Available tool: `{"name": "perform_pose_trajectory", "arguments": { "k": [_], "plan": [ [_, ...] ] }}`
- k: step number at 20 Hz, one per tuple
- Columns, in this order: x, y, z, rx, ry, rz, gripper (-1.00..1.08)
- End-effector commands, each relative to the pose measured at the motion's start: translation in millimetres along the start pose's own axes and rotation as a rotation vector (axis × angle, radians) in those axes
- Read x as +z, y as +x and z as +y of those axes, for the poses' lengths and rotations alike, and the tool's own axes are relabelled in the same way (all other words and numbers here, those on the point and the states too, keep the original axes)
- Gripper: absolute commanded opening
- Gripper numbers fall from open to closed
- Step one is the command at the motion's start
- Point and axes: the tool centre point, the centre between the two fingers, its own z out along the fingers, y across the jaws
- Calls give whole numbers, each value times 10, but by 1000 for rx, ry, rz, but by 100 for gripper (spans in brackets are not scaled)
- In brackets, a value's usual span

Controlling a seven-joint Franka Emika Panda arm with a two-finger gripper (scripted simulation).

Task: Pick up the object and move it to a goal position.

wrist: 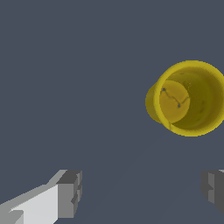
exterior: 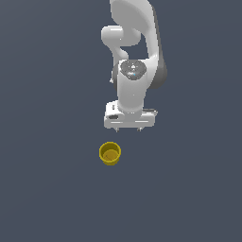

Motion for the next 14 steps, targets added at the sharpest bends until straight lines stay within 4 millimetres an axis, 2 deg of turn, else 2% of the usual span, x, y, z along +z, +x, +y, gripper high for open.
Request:
{"name": "perform_pose_trajectory", "arguments": {
  "k": [1, 7, 14],
  "plan": [
    [0, 0, 0, 0, 0, 0, 28],
    [-71, 22, 7, 15, 1, 8, 28],
    [-57, 56, 32, 4, 0, 2, 28]
  ]
}}
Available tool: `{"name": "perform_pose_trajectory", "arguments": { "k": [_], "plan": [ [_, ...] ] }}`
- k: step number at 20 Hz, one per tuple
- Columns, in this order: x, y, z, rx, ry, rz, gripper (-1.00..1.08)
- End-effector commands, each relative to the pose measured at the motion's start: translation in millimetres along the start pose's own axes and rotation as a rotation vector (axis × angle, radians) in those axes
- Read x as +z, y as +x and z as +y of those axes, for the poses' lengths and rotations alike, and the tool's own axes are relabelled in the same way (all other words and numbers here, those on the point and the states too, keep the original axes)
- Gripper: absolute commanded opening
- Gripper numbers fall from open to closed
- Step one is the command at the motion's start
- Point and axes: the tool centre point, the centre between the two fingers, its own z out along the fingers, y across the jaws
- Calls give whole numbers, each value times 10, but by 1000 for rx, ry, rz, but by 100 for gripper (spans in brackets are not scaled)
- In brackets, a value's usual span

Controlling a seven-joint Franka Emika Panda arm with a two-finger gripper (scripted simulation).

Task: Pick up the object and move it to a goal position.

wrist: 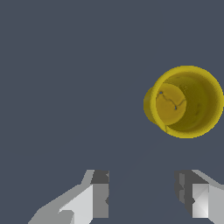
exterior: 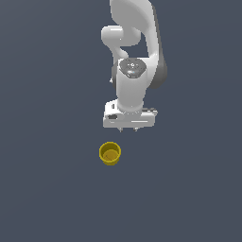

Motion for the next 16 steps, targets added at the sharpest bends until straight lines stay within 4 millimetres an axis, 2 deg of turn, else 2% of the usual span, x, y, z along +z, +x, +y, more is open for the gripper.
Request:
{"name": "perform_pose_trajectory", "arguments": {
  "k": [1, 9, 16],
  "plan": [
    [12, 26, 22, -8, 0, -5, 28],
    [92, 204, 166, -69, 1, -37, 28],
    [230, 438, 404, -160, 10, -85, 28]
  ]
}}
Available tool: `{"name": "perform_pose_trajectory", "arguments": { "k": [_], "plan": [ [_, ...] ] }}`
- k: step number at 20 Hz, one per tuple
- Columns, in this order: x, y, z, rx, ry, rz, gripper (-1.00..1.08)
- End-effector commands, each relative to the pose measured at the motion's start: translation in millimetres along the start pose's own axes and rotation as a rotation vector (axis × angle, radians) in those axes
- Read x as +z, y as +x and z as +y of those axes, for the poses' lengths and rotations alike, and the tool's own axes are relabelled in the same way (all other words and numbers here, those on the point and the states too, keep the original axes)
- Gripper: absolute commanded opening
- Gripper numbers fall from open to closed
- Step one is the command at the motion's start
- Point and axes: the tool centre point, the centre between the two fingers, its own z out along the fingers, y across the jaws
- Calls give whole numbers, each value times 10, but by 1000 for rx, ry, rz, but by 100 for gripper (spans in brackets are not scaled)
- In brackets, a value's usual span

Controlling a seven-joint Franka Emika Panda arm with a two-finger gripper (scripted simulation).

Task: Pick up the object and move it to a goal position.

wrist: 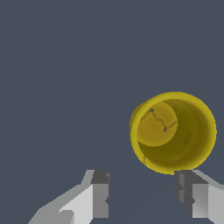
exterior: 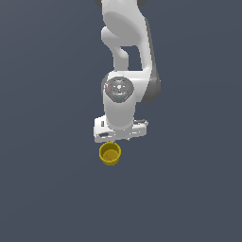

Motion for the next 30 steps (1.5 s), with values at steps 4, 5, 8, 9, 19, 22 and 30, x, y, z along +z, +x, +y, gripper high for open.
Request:
{"name": "perform_pose_trajectory", "arguments": {
  "k": [4, 5, 8, 9, 19, 22, 30],
  "plan": [
    [121, 153, 251, -80, 13, -41, 28],
    [145, 177, 297, -94, 16, -49, 28],
    [219, 240, 438, -137, 27, -70, 28],
    [245, 258, 486, -151, 31, -77, 28],
    [454, 348, 854, -258, 68, -127, 28],
    [492, 355, 917, -276, 75, -135, 28],
    [527, 355, 974, -290, 81, -142, 28]
  ]
}}
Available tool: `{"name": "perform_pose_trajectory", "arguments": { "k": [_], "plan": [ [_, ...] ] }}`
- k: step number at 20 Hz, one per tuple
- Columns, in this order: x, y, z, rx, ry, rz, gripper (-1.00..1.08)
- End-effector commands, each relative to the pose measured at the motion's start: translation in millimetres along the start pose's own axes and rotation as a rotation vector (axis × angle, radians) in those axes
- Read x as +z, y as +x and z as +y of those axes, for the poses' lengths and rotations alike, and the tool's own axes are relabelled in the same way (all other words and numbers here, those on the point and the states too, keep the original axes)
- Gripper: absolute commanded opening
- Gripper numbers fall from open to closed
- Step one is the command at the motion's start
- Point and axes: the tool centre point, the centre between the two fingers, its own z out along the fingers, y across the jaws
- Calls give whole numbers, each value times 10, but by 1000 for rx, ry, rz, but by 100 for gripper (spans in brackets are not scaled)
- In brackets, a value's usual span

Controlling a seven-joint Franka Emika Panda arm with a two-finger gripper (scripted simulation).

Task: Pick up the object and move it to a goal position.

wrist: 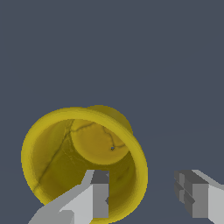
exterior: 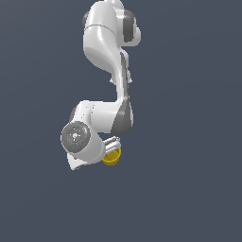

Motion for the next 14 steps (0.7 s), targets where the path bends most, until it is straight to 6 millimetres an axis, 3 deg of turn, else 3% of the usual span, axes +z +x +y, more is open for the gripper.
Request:
{"name": "perform_pose_trajectory", "arguments": {
  "k": [1, 13, 14],
  "plan": [
    [2, 2, -2, 0, 0, 0, 28],
    [298, -5, -1, -3, 1, 0, 28],
    [298, -5, -1, -3, 1, 0, -100]
  ]
}}
